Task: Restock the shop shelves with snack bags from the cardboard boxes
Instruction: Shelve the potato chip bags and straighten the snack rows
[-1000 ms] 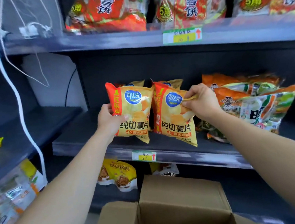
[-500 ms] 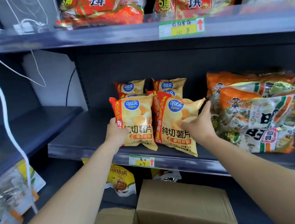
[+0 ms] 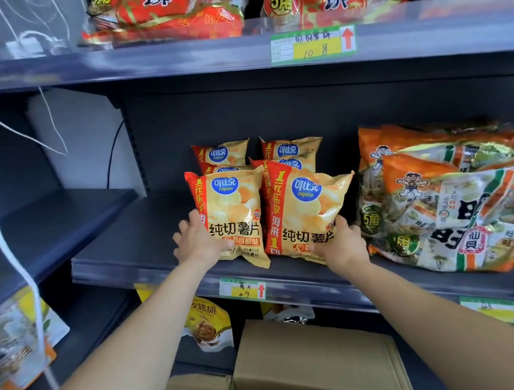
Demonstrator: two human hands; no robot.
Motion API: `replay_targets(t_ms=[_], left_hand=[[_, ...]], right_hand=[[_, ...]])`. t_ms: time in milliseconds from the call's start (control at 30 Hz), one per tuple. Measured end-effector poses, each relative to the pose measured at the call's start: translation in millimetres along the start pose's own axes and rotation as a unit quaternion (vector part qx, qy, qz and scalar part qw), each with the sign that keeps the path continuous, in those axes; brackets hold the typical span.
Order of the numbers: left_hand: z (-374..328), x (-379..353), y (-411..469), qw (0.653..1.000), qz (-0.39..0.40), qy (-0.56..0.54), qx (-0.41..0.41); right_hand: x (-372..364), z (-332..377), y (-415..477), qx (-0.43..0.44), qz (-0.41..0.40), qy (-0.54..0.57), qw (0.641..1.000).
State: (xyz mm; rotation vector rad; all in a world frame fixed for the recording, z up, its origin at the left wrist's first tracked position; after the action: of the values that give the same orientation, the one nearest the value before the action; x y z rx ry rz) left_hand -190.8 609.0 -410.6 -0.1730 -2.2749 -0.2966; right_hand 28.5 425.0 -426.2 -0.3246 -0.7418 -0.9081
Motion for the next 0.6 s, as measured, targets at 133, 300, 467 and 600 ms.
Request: replay_targets(t_ms=[133, 300, 467, 600], left_hand=[[5, 1, 7, 0.999, -0.016, -0.027, -0.015], [17, -17, 10, 0.984, 0.077, -0.160, 0.011], [18, -16, 18, 0.961, 0.120, -0.246, 0.037], [19, -21, 30, 0.954, 0.149, -0.256, 0.049]], right_hand=[[-3, 1, 0, 0.007, -0.010, 0.029, 0.999], [0, 6, -7, 0.025, -0.032, 0.010, 0.999], [-2, 7, 3, 0.017, -0.025, 0.037, 0.999], [-12, 9, 19, 0.000, 0.033, 0.208, 0.978]])
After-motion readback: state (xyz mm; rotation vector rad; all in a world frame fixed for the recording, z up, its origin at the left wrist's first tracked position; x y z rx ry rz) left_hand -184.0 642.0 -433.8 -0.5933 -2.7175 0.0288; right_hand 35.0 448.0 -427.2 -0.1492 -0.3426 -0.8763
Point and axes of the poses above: each hand's wrist, its own y-axis towards the middle knuckle, its own x-axis out of the back of the hand, z = x × y, the point moved 8 cm from there along y, towards the middle knuckle, and after that the axes turned 3 degrees about -z, right-handed, at the moved point
